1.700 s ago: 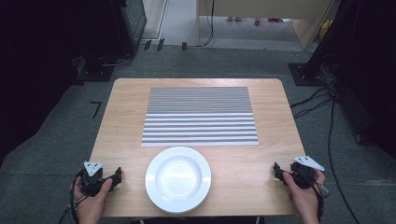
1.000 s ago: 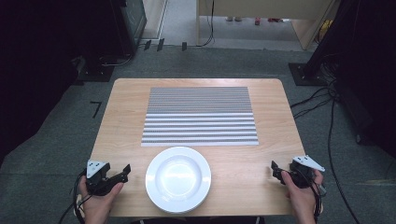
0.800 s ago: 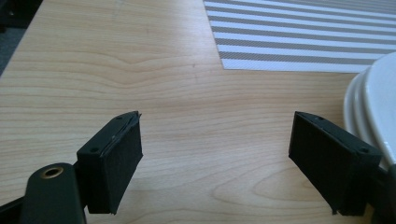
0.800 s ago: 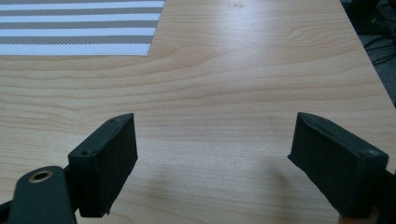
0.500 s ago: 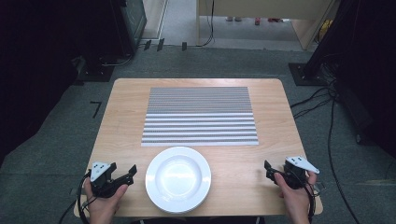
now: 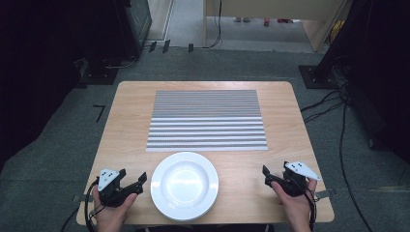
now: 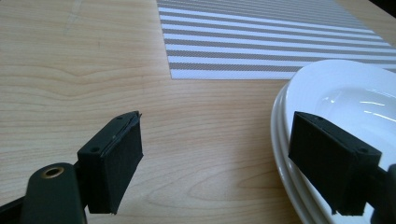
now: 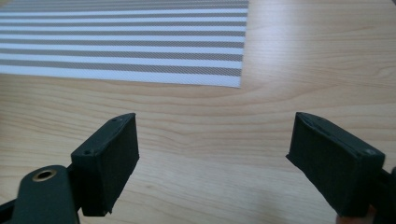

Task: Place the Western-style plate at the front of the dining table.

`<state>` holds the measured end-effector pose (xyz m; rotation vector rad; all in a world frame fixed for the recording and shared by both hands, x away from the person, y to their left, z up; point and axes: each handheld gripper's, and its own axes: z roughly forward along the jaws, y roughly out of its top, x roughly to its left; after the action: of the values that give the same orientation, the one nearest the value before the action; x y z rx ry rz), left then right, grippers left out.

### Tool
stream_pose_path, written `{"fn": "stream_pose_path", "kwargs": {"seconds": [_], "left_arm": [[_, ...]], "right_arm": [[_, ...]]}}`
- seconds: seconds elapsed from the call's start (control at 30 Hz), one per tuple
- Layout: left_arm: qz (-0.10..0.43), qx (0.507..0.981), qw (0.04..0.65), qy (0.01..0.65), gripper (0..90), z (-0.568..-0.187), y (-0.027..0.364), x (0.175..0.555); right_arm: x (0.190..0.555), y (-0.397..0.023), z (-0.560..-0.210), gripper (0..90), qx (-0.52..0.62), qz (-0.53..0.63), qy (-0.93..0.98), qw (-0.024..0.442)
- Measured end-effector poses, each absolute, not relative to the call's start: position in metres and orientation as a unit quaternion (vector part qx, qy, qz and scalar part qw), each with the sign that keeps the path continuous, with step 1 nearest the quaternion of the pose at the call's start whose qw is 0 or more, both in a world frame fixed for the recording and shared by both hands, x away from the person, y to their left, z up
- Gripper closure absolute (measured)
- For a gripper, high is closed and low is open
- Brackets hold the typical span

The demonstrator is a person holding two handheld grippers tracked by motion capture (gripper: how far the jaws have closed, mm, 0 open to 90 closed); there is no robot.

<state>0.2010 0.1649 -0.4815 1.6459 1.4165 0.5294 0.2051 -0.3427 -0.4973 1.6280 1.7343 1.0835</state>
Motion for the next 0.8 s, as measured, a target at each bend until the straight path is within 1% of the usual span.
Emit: {"fn": "stream_pose_path", "kwargs": {"seconds": [0.27,0.3,0.33,0.4,0.5,0.73,0.8], "left_arm": [[0.199,0.669,0.448,0.559,18.5,-0.480,0.159,0.198],[0.197,0.669,0.449,0.558,19.2,-0.480,0.158,0.197],[0.196,0.669,0.452,0.557,22.7,-0.480,0.157,0.197],[0.194,0.669,0.453,0.556,24.4,-0.481,0.156,0.197],[0.191,0.671,0.454,0.554,25.0,-0.481,0.154,0.196],[0.186,0.674,0.453,0.553,25.3,-0.482,0.151,0.195],[0.185,0.676,0.454,0.550,28.4,-0.482,0.149,0.194]], "right_arm": [[0.204,-0.314,-0.488,19.7,0.583,0.423,0.642,0.262],[0.204,-0.311,-0.486,19.8,0.580,0.426,0.644,0.262],[0.204,-0.307,-0.484,20.0,0.577,0.428,0.646,0.260],[0.205,-0.302,-0.483,20.1,0.572,0.429,0.649,0.260],[0.205,-0.286,-0.478,20.1,0.555,0.432,0.663,0.258],[0.211,-0.263,-0.469,21.2,0.532,0.436,0.680,0.254],[0.214,-0.257,-0.466,22.7,0.529,0.439,0.681,0.253]]}}
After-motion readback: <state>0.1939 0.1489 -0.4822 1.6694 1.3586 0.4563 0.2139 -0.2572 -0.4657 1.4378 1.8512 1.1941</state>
